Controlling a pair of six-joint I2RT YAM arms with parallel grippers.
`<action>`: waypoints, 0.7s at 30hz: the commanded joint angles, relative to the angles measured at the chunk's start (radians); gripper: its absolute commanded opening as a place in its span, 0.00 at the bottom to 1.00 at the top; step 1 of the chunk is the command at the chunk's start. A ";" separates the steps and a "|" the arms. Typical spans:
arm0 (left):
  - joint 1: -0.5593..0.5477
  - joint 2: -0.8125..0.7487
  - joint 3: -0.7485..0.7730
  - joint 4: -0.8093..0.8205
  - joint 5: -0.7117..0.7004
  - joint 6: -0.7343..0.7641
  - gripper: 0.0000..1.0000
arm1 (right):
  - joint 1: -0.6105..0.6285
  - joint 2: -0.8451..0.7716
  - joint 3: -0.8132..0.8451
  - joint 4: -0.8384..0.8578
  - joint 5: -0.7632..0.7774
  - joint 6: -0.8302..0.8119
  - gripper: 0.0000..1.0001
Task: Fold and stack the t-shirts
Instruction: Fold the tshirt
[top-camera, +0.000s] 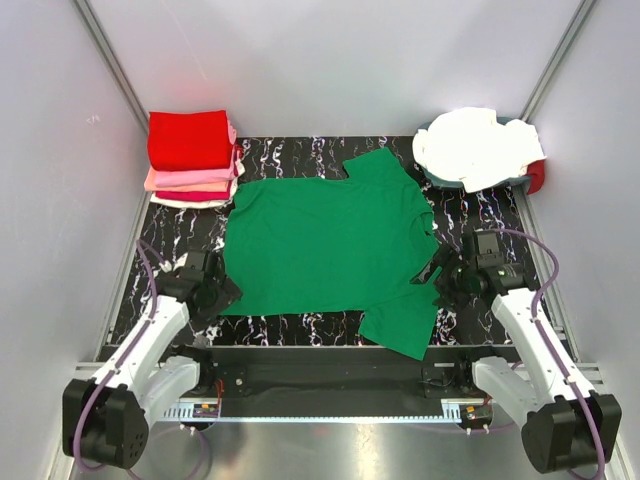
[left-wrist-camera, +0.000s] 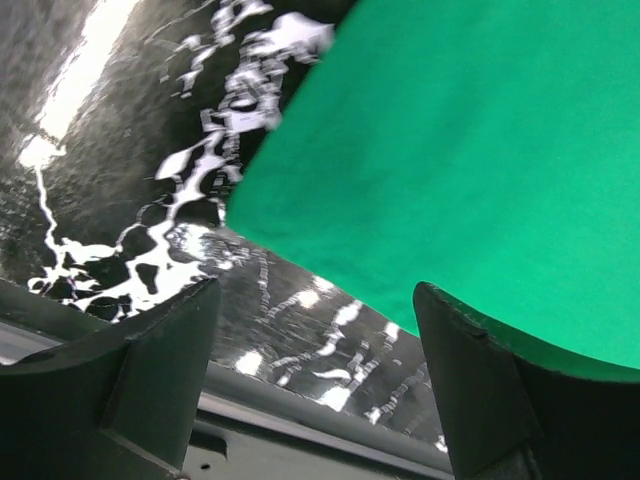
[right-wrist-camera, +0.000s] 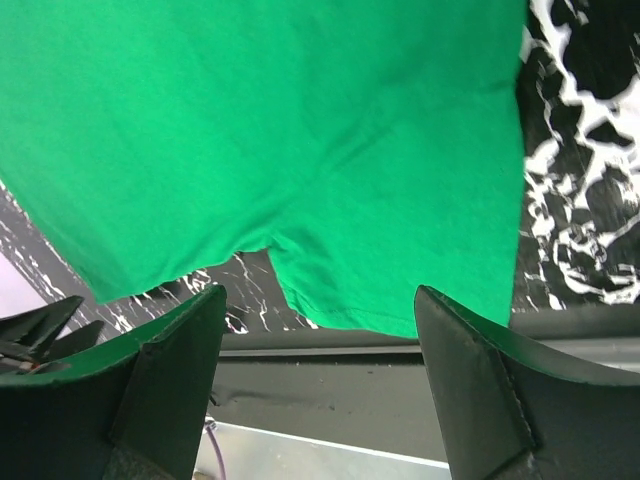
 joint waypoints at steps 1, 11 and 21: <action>0.004 0.015 -0.052 0.098 -0.074 -0.052 0.79 | 0.006 -0.035 -0.009 -0.013 0.036 0.053 0.83; 0.026 0.181 -0.076 0.323 -0.094 0.027 0.34 | 0.006 -0.113 -0.125 -0.080 0.033 0.112 0.79; 0.065 0.150 -0.121 0.412 -0.039 0.050 0.00 | 0.077 -0.063 -0.185 -0.111 0.008 0.127 0.74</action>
